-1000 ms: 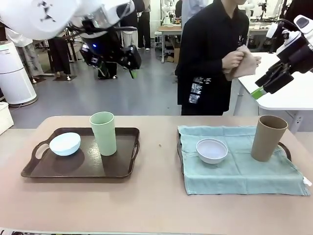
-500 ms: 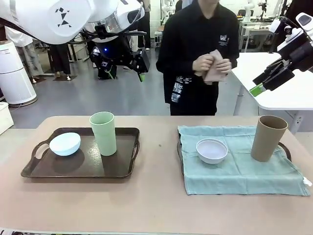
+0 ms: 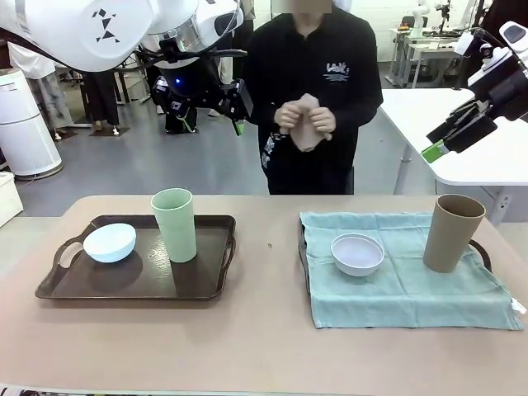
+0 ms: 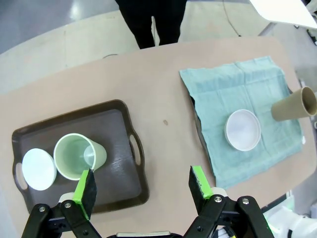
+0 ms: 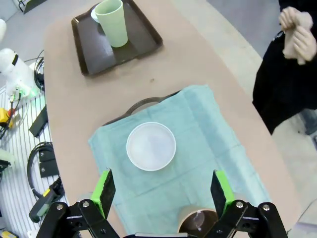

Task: Set up a tray with a mat and arrange the tableware.
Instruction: Pick up the Picnic Bowl and Reusable plastic cup from the Handle tray in front of the human's position and hold them in the air.

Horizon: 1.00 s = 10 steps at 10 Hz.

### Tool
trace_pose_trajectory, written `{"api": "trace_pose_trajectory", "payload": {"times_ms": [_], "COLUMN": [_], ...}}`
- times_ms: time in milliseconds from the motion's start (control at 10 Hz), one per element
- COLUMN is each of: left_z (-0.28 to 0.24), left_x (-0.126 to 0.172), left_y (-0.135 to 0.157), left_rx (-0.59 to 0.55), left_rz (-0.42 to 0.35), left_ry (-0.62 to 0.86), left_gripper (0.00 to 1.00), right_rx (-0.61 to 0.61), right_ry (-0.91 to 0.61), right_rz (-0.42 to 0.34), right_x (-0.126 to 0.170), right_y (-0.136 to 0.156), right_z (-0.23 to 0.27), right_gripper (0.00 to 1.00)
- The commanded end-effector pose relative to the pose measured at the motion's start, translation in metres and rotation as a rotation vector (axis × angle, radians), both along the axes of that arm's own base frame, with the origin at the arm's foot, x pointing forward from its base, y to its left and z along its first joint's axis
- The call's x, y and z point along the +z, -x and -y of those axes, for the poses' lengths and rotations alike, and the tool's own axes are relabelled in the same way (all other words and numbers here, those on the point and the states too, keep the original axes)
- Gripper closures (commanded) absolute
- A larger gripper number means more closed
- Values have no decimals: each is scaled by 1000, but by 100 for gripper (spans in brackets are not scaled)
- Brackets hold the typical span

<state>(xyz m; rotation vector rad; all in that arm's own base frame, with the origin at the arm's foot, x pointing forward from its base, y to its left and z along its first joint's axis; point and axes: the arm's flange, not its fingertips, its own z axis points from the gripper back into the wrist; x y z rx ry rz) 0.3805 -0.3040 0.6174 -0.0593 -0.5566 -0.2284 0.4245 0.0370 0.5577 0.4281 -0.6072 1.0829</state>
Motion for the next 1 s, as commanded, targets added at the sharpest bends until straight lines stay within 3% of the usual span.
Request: {"api": "trace_pose_trajectory", "payload": {"times_ms": [0, 100, 200, 300, 400, 500, 600, 700, 800, 900], "left_z": [-7, -25, -47, -71, -90, -104, -69, -69, -97, -102], "left_x": [11, 16, 13, 3, -2, -5, -10, -10, -17, -8], "left_y": [-6, -12, -16, -19, -18, -10, -17, -17, -14, -16], "left_rx": [-28, -56, -98, -154, -200, -209, -151, -151, -177, -318], "left_rz": [-8, -124, -283, -394, -495, -550, -374, -374, -500, -484], "left_ry": [-13, 15, 31, 20, -39, -142, 36, 36, -13, 237], "left_gripper": [4, 4, 4, 4, 4, 4, 4, 4, 4, 4], "right_rx": [-123, -166, -164, -200, -263, -280, -241, -241, -279, -162], "right_ry": [137, 172, 151, 132, 246, 384, 231, 231, 295, -42], "right_rz": [-151, -302, -542, -669, -712, -646, -592, -592, -657, -804], "right_x": [12, 23, 26, 31, 40, 54, 17, 17, 37, 21], "right_y": [4, 11, 19, 26, 37, 50, 40, 40, 53, 41], "right_z": [-12, -22, -27, -30, -34, -44, -29, -29, -37, -18], "right_gripper": [0, 0, 0, 0, 0, 0, 0, 0, 0, 0]}}
